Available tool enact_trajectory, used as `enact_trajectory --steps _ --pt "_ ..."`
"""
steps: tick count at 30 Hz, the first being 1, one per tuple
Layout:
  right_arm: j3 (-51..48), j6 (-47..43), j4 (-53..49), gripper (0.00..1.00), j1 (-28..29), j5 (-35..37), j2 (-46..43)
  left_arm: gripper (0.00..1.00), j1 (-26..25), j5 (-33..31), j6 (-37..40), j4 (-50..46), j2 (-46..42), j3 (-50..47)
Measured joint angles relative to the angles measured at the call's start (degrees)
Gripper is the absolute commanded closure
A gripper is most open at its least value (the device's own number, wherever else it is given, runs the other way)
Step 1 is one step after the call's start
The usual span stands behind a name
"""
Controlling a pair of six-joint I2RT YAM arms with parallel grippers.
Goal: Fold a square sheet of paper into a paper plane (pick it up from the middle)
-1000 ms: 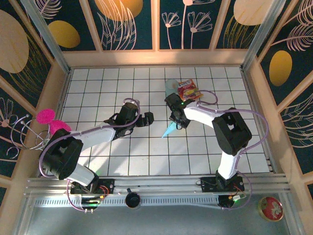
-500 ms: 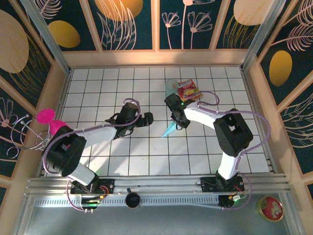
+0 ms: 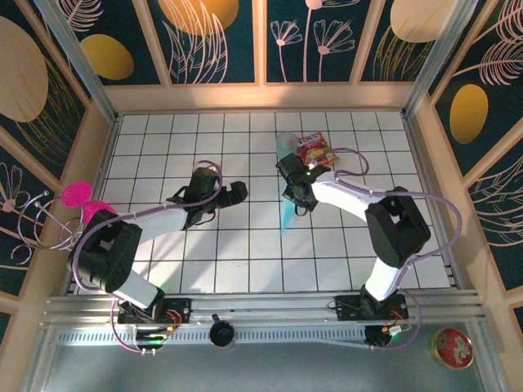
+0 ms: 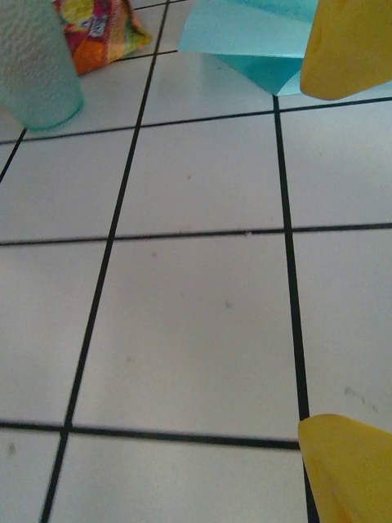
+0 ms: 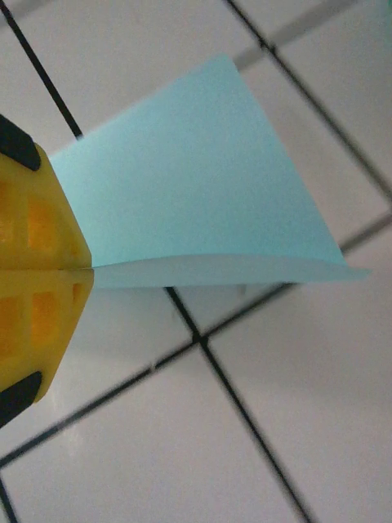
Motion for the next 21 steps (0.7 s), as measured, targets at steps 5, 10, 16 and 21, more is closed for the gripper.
enact_trajectory --steps 5,10,16,21 --pt "-1.84 -9.20 12.07 1.00 0.00 -7.85 -4.87 0.04 4.61 4.66 -3.39 3.67 -1.64 -4.09" --pt "-6.71 -15.21 26.05 0.99 -0.15 -19.93 -5.73 0.04 6.08 8.81 -6.67 8.26 -2.34 -6.27" --pt "-11.93 -17.27 38.71 0.99 -1.14 -32.33 -2.40 0.17 6.08 11.96 -9.05 11.50 -2.36 -7.61" --pt "-17.16 -17.00 46.42 0.98 -4.00 -38.71 -0.48 0.32 6.08 14.34 -11.10 12.57 -2.34 -8.92"
